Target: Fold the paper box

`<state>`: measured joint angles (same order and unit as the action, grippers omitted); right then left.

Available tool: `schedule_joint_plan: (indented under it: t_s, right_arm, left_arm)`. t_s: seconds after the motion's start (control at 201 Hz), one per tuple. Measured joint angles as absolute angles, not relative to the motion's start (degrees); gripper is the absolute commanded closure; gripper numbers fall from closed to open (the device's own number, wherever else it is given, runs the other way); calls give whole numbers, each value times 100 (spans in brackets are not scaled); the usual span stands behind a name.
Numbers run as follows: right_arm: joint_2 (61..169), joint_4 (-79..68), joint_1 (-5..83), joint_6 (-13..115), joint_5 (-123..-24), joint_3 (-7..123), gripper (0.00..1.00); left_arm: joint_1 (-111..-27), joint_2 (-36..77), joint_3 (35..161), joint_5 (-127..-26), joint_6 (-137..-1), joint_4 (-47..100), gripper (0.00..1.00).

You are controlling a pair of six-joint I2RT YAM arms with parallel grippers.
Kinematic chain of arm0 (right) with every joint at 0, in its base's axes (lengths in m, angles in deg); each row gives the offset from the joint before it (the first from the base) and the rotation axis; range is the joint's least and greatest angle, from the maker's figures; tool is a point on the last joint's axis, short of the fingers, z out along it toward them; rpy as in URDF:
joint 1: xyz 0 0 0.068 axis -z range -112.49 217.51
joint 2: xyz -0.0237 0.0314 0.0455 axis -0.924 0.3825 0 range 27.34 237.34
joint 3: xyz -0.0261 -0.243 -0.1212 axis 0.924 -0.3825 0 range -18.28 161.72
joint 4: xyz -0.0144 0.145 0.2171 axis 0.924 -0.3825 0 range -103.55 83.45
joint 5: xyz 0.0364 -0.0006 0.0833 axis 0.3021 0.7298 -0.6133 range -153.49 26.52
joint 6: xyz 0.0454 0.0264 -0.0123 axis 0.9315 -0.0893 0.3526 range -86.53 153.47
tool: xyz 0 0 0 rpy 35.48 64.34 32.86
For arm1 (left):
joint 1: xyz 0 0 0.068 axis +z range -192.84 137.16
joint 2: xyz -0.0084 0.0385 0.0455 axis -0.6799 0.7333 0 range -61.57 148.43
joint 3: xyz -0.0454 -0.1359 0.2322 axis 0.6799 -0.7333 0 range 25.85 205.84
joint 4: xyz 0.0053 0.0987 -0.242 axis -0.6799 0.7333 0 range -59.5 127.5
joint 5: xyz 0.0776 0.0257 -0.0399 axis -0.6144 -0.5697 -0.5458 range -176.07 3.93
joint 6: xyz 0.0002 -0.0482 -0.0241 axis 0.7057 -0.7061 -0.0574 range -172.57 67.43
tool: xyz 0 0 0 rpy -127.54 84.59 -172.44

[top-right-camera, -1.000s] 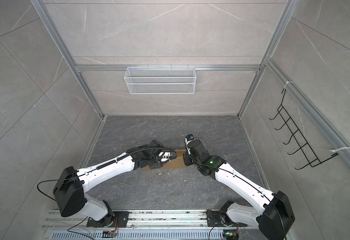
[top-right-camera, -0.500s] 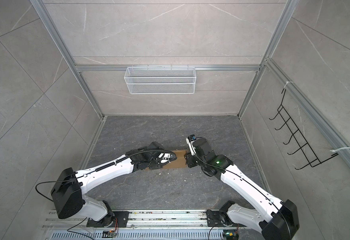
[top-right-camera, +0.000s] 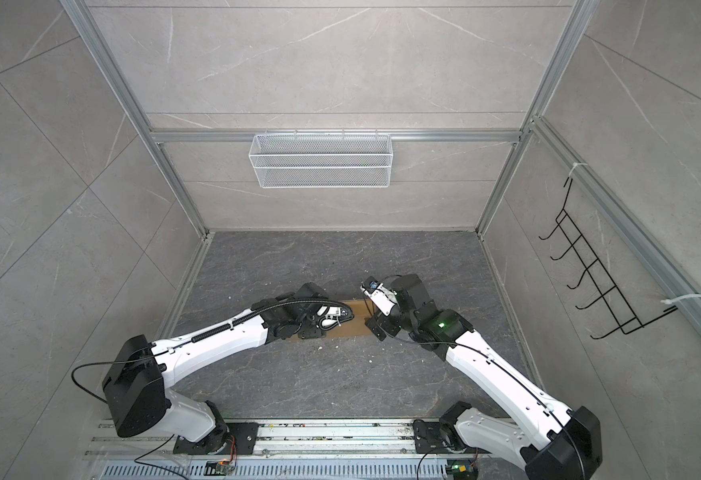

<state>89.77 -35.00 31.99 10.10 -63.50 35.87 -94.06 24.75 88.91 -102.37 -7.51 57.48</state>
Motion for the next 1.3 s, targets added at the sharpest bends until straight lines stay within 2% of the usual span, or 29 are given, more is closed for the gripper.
schedule_joint_plan:
  t_s: [0.353, 0.463, 0.766, 1.299]
  right_arm:
    - [9576, -3384, 3065, -240, -6155, 3709, 5]
    - [9749, -3141, 3065, -383, -6155, 3711, 11]
    - [9860, -2803, 3059, -402, -6291, 3709, 26]
    - [10142, -2575, 3043, -214, -6503, 3713, 32]
  left_arm:
    - [-9397, 2456, 8837, -10226, -670, 5671, 28]
    - [-9397, 2436, 8797, -10223, -644, 5619, 28]
    - [-9388, 2405, 8736, -10223, -604, 5518, 27]
    - [-9380, 2327, 8699, -10267, -624, 5569, 19]
